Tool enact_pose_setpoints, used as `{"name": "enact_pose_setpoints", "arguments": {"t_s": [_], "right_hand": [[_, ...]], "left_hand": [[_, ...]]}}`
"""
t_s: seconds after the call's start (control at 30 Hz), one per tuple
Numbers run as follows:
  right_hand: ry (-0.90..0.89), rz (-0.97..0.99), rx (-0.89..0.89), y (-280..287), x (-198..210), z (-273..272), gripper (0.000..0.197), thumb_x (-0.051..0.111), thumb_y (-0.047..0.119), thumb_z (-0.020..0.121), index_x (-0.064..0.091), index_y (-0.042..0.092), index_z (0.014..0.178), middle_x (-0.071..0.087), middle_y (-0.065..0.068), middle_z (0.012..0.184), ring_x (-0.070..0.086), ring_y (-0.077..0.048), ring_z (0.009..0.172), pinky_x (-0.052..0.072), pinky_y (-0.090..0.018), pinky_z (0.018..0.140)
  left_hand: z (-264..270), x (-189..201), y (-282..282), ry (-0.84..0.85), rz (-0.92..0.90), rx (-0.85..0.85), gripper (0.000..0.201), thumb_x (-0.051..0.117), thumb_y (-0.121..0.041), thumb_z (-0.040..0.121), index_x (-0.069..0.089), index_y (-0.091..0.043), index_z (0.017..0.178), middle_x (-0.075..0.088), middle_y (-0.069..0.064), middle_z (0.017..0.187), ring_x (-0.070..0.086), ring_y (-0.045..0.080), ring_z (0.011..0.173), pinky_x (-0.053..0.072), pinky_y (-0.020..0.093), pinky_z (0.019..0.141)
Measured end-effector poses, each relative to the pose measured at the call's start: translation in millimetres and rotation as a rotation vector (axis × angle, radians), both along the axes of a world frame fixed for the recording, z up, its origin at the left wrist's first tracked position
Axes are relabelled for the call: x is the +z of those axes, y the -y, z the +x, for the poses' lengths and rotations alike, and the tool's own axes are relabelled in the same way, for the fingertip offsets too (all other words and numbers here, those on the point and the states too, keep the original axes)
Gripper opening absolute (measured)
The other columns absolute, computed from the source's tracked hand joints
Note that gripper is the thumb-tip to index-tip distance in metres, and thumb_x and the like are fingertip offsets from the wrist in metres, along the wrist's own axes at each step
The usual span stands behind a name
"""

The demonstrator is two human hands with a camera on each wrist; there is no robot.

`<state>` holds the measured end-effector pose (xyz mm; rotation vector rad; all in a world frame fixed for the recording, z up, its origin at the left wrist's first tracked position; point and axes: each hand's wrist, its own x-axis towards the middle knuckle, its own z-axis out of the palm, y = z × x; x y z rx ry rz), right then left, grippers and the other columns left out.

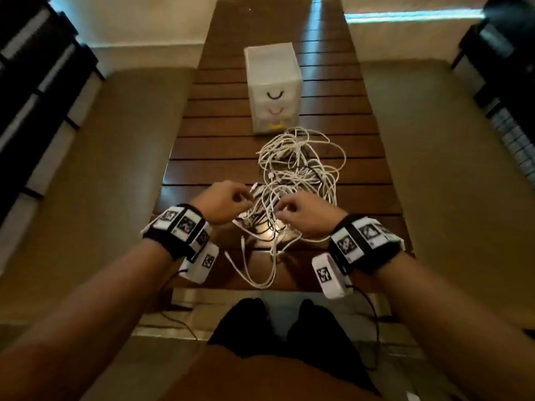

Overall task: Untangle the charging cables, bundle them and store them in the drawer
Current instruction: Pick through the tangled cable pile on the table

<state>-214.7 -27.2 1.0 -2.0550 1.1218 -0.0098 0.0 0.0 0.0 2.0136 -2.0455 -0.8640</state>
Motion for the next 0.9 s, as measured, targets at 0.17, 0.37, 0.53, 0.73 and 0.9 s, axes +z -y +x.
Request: {"name": "enact_pose_setpoints", "arguments": {"t_s": [0.17, 0.37, 0.53, 0.73, 0.9], "right_hand": [[-0.014, -0.068, -0.036, -29, -30, 11, 0.036, 0.058, 0.03, 0.093, 0.058, 0.024, 0.129, 0.065, -0.001, 0.106, 0.061, -0.017, 0.092, 0.045, -0.024, 0.079], [-0.208, -0.214, -0.025, -65, -63, 19, 0.037, 0.063, 0.03, 0.088, 0.063, 0.016, 0.123, 0.056, -0.012, 0.125, 0.057, -0.029, 0.111, 0.048, -0.038, 0.096], [-0.278, -0.276, -0.033, -72, -68, 22, 0.03, 0.059, 0.031, 0.089, 0.07, 0.013, 0.11, 0.055, -0.011, 0.119, 0.058, -0.032, 0.108, 0.049, -0.04, 0.093], [-0.267, -0.254, -0.012, -74, -58, 17, 0.033, 0.056, 0.029, 0.09, 0.064, 0.02, 0.121, 0.057, -0.007, 0.128, 0.056, -0.026, 0.115, 0.047, -0.036, 0.097], [-0.162, -0.413, -0.054, -73, -50, 26, 0.032, 0.05, 0.025, 0.091, 0.059, 0.022, 0.122, 0.052, -0.006, 0.12, 0.056, -0.027, 0.109, 0.048, -0.038, 0.09]], "left_hand": [[0, -42, -24, -0.088, -0.098, 0.239, 0.011, 0.068, -0.021, 0.086, 0.067, -0.032, 0.085, 0.068, -0.008, 0.084, 0.065, 0.013, 0.087, 0.05, 0.026, 0.08], [-6, -82, -54, 0.008, -0.154, 0.351, 0.043, 0.053, -0.017, 0.09, 0.054, -0.028, 0.132, 0.049, 0.014, 0.129, 0.057, 0.032, 0.112, 0.045, 0.039, 0.1], [-5, -88, -46, 0.073, -0.141, 0.344, 0.033, 0.052, -0.039, 0.093, 0.06, -0.029, 0.123, 0.047, 0.013, 0.122, 0.058, 0.034, 0.106, 0.047, 0.041, 0.098], [-12, -80, -36, 0.124, -0.12, 0.277, 0.024, 0.065, -0.038, 0.086, 0.065, -0.024, 0.106, 0.047, 0.007, 0.117, 0.06, 0.029, 0.098, 0.05, 0.04, 0.09], [-13, -75, -30, 0.207, -0.136, 0.235, 0.021, 0.065, -0.036, 0.087, 0.068, -0.02, 0.1, 0.062, 0.004, 0.105, 0.062, 0.026, 0.094, 0.051, 0.036, 0.08]]}}
